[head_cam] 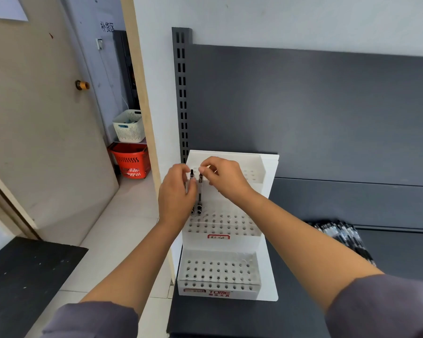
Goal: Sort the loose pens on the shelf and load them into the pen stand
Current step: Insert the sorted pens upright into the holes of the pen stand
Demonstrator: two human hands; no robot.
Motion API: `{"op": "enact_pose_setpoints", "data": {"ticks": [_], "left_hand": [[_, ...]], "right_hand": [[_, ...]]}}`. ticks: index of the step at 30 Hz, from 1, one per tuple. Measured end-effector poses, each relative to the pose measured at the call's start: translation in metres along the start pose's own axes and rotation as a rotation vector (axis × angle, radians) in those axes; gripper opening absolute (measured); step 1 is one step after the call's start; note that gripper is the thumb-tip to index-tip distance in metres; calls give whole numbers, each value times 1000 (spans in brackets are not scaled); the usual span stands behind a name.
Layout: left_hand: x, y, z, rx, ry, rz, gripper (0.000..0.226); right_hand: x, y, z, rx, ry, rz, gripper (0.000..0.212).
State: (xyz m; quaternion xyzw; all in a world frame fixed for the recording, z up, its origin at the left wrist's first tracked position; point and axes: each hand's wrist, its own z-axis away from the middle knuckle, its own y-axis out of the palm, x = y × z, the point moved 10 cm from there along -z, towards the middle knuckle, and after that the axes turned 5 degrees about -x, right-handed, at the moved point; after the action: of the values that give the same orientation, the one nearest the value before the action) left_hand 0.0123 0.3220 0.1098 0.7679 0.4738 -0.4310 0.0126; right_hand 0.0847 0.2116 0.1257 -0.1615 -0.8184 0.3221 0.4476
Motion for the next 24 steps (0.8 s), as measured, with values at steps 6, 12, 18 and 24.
{"op": "enact_pose_setpoints", "data": {"ticks": [6,12,18,24], "left_hand": [[-79,23,-1,20,322,-166,13],[-145,90,24,106,462,-177,11],[-195,167,60,217,471,-124,12],[-217,232,94,297,422,-141,14]], "right_hand": [[-13,-64,6,-228,-78,65,21],[-75,-130,24,-293,-34,163,19],[-159,-177,51,-214,40,209,17],[-239,-202,81,-90,100,265,18]]}}
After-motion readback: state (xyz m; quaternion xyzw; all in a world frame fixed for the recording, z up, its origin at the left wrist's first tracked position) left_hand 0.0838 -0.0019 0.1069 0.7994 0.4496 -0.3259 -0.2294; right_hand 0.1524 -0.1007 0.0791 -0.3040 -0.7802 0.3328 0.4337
